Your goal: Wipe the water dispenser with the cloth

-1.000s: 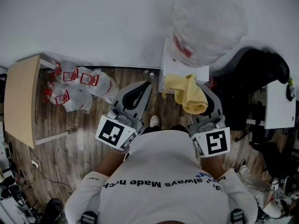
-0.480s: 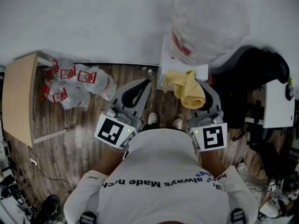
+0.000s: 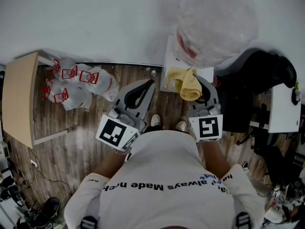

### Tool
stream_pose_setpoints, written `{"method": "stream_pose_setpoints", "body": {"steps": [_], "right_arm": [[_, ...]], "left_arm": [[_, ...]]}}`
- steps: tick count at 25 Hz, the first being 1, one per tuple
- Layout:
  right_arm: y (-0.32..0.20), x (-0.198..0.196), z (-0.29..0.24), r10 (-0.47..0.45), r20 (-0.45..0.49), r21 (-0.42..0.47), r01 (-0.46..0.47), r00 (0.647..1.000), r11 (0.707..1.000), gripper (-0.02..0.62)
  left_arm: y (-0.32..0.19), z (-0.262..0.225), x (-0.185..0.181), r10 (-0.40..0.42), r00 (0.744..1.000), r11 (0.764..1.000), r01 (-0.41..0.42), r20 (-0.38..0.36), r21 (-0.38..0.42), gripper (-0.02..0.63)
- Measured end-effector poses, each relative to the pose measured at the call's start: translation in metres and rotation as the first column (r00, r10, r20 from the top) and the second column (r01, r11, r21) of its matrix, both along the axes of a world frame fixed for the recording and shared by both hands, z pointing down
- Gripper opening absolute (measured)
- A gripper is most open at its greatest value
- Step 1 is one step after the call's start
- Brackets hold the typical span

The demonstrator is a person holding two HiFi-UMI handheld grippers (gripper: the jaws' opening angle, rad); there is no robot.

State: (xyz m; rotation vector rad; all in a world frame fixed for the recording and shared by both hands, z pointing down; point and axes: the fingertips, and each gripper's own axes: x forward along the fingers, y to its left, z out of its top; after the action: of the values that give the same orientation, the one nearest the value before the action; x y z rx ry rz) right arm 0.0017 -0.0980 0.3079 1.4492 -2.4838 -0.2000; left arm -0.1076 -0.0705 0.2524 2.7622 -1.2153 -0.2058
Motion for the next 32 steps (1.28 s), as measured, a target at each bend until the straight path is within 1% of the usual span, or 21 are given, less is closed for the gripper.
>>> {"method": "stream_pose_setpoints", "body": {"steps": [12,18,22,28,32], "right_arm": [[-0.036,-0.002,0.072,0.029,-0.131,-0.068,-0.038,0.991,0.997,0.066],[-0.056,-0.007,0.112,0.050,-0.141,-0.102,-0.065,0.989,0.993,0.066],[-0.070,-0.010,0.130,0.074,-0.146,-0.108,-0.090,0.987,0.990,0.064],[-0.092,-0.009,0.161,0.122,-0.180,-0.105,-0.142,0.976,0.984,0.064],[-0.102,-0.012,0.179,0.125,-0.208,-0.118,-0.152,0.970,0.981,0.064]], "left_arm": [[-0.008,0.003,-0.006,-0.008,1.000,1.000,0.008,0.002,-0.011,0.020],[-0.011,0.005,-0.006,-0.004,1.000,1.000,0.004,0.002,-0.018,0.020],[-0.013,0.007,-0.007,-0.005,1.000,1.000,0.005,0.007,-0.025,0.020],[-0.014,0.010,-0.009,-0.005,1.000,0.999,0.005,0.008,-0.034,0.020],[-0.014,0.012,-0.009,-0.006,1.000,0.999,0.007,0.007,-0.037,0.020]]}}
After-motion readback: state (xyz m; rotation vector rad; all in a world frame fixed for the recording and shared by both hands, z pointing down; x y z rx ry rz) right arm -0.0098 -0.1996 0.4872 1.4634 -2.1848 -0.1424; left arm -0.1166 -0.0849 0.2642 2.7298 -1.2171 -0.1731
